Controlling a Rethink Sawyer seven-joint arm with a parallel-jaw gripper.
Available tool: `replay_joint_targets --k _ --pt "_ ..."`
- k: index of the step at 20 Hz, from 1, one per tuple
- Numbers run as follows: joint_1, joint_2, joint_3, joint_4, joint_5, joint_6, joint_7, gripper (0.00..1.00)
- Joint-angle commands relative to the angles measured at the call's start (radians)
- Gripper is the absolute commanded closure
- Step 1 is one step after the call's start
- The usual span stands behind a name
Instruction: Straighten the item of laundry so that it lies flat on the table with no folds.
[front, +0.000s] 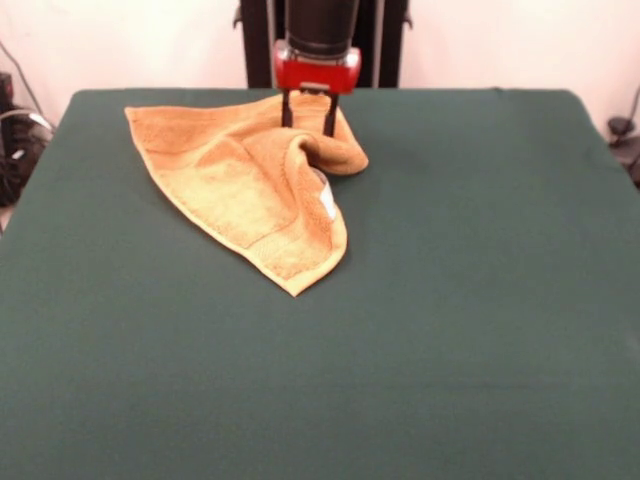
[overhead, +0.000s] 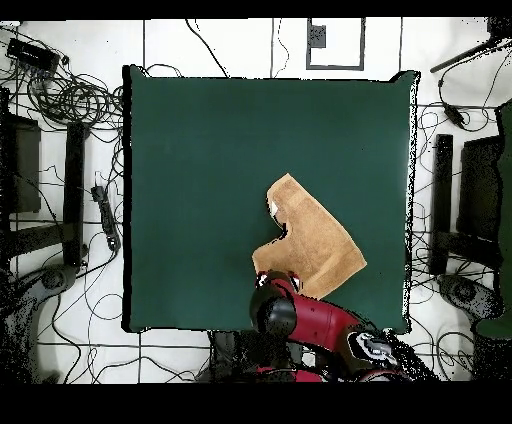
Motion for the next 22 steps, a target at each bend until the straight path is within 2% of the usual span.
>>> replay_joint_targets --k 1,6,10,16,20,22 --pt "0.034 0.191 0.092 -0.163 0.112 -0.112 0.257 0.0" --pt "0.017 0.237 0.125 -0.173 0.13 -0.095 0.259 0.0" --pt "0.031 0.274 0.151 -0.154 0.152 -0.139 0.304 0.0" --pt "0.053 0.271 0.193 -0.096 0.184 -0.162 0.358 0.0" --pt "0.115 0.254 0.164 -0.088 0.23 -0.199 0.374 0.0" --pt "0.136 0.227 0.15 -0.076 0.254 -0.165 0.364 0.0"
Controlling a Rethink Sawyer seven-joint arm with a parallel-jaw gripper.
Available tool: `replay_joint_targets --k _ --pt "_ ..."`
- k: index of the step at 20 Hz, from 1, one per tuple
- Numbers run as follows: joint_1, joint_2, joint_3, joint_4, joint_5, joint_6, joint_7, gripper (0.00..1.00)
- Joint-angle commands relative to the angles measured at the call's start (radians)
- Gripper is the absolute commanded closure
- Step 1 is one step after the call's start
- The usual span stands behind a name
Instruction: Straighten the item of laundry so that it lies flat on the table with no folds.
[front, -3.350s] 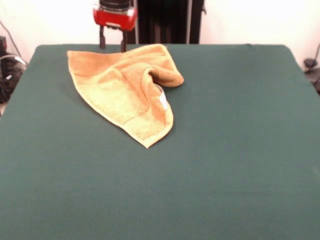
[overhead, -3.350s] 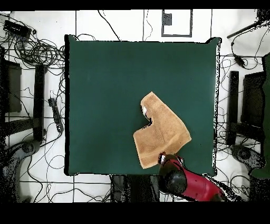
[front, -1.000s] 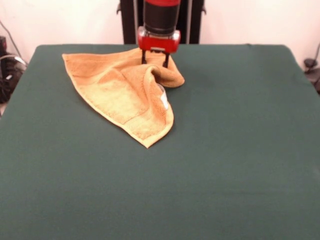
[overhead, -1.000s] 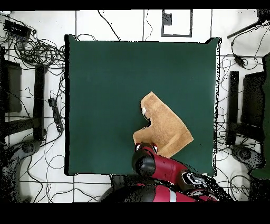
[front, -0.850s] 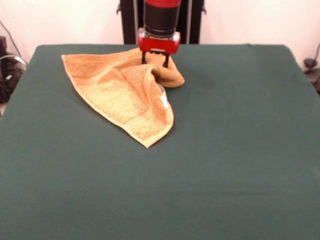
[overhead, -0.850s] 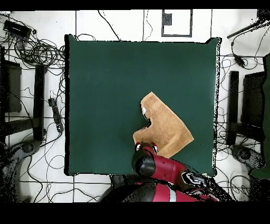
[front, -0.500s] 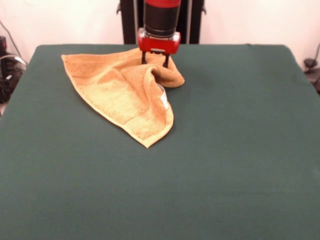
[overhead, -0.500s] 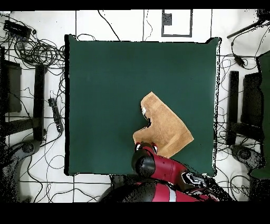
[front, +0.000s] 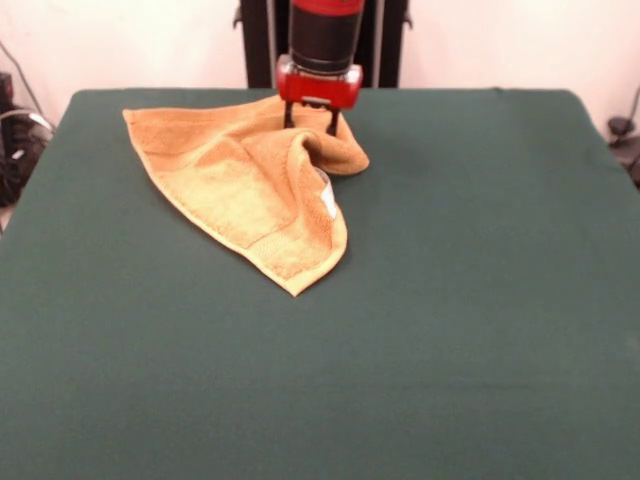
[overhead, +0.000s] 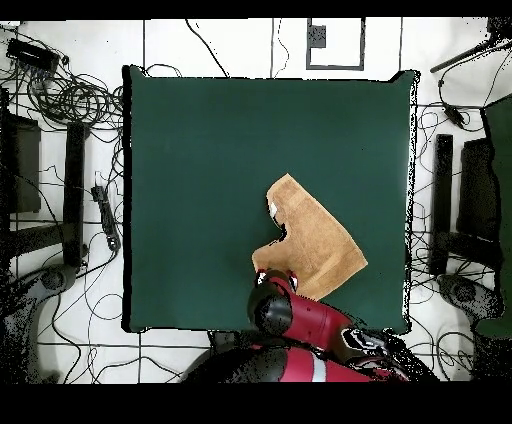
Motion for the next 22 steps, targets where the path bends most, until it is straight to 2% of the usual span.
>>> replay_joint_targets --k 1,7,11,17,22 --pt "0.117 0.166 0.153 -0.078 0.177 -0.09 0.351 0.0" --pt "0.131 0.069 0.138 -0.098 0.153 0.015 0.244 0.0" --pt "0.175 0.019 0.106 -0.134 0.144 0.09 0.18 0.0" --pt "0.17 -0.004 0.128 -0.192 0.127 0.181 0.137 0.0" --pt "0.169 0.006 0.17 -0.202 0.142 0.176 0.178 0.0"
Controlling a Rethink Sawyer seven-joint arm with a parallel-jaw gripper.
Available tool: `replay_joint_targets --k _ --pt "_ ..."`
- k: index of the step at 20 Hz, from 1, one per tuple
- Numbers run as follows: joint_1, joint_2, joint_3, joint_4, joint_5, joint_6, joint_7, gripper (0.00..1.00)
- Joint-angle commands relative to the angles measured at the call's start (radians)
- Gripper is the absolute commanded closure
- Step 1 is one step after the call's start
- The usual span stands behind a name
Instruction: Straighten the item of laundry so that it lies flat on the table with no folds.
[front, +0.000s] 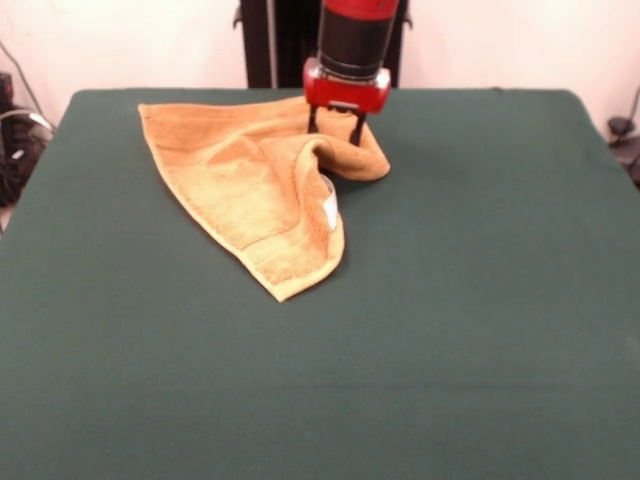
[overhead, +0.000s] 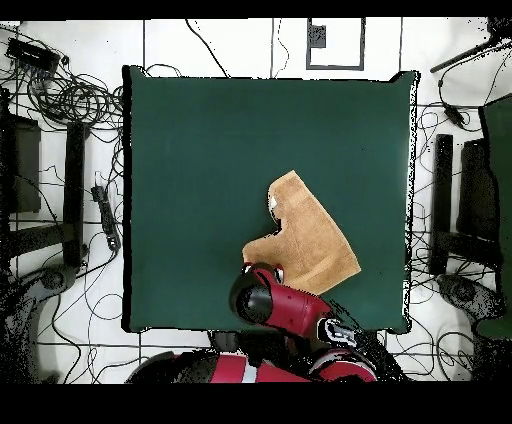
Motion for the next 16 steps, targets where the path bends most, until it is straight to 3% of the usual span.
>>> replay_joint_targets --k 1,11,16 --pt "0.048 0.021 0.199 -0.159 0.078 0.091 0.187 0.0" --pt "0.103 0.021 0.204 -0.157 0.147 0.071 0.249 0.0" --pt "0.163 0.024 0.144 -0.197 0.193 0.096 0.238 0.0"
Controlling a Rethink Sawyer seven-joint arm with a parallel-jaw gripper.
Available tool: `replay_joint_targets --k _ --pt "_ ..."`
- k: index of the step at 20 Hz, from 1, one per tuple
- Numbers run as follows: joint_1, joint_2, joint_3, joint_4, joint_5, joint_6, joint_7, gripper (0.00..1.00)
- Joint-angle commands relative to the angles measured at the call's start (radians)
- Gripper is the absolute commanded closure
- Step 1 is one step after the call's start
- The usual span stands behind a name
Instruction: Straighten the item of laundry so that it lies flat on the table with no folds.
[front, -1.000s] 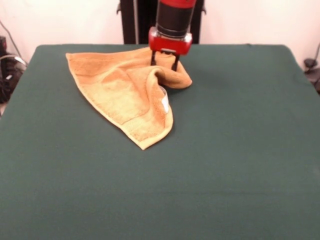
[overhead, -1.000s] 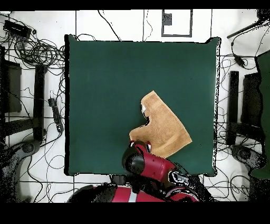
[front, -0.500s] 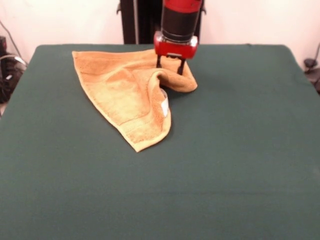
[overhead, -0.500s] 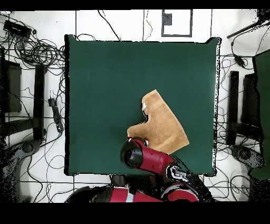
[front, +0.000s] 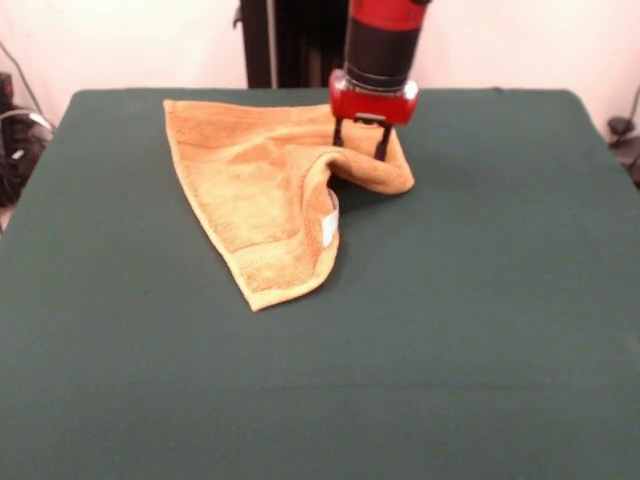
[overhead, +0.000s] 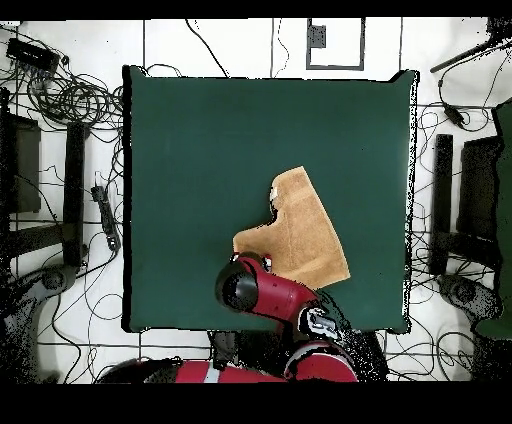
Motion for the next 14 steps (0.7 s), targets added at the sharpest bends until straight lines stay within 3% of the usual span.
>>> replay_joint_targets --k 1,6,14 --pt "0.087 0.025 0.127 -0.163 0.12 0.07 0.225 0.0" --pt "0.079 0.026 0.086 -0.216 0.095 0.107 0.159 0.0" --pt "0.012 0.083 0.078 -0.327 0.007 0.056 0.084 0.0"
